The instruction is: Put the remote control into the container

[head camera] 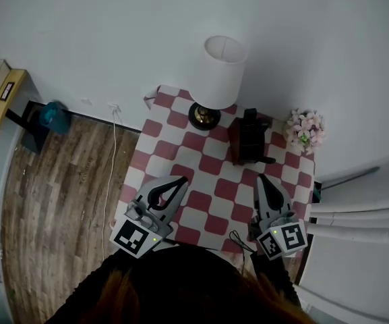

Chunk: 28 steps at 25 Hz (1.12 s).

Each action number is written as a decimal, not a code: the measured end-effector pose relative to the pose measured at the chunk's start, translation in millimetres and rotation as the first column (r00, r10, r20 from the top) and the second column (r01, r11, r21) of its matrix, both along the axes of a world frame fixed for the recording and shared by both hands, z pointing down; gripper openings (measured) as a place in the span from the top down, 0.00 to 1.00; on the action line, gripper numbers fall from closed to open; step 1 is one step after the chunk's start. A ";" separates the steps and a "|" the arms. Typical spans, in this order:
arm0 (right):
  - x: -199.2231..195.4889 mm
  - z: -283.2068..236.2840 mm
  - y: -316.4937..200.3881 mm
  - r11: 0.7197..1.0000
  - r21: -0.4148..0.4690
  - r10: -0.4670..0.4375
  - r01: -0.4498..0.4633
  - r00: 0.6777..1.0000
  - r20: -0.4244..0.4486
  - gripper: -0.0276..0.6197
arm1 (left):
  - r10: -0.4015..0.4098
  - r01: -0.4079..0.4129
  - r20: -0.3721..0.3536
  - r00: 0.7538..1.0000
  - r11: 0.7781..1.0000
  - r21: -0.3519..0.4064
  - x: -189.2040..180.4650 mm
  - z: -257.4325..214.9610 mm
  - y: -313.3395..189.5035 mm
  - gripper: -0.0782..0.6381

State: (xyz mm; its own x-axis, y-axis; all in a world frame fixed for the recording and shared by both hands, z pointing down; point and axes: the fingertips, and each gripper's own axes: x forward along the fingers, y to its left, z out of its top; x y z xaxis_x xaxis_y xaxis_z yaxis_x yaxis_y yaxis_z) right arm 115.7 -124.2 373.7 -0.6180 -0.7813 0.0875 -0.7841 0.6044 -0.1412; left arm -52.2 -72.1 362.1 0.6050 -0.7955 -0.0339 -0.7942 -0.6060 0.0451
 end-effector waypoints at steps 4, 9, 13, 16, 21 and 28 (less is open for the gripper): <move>-6.2 4.9 15.1 1.000 -0.010 -0.007 0.007 1.000 -0.017 0.93 | 0.003 -0.003 0.003 1.000 1.000 -0.004 0.3 1.2 2.0 0.88; -12.3 7.6 26.3 1.000 -0.009 -0.023 0.023 1.000 -0.016 0.93 | 0.009 -0.009 0.001 1.000 1.000 -0.003 3.1 3.1 5.8 0.88; -19.2 8.0 32.3 0.999 -0.008 -0.032 0.032 0.999 -0.015 0.93 | 0.011 -0.011 -0.001 1.000 1.000 -0.001 3.5 3.6 6.9 0.88; -24.9 7.2 36.5 0.999 -0.004 -0.046 0.046 0.999 -0.018 0.93 | 0.013 -0.013 0.001 1.000 1.000 0.001 4.1 3.9 6.8 0.88; -37.3 8.2 43.4 0.997 -0.018 -0.074 0.074 0.997 0.005 0.93 | 0.007 -0.007 -0.004 1.000 1.000 0.000 4.1 3.6 5.2 0.88; -49.6 11.8 57.7 0.994 -0.041 -0.098 0.100 0.995 0.035 0.93 | 0.015 -0.014 -0.006 1.000 1.000 0.010 8.3 1.9 5.6 0.88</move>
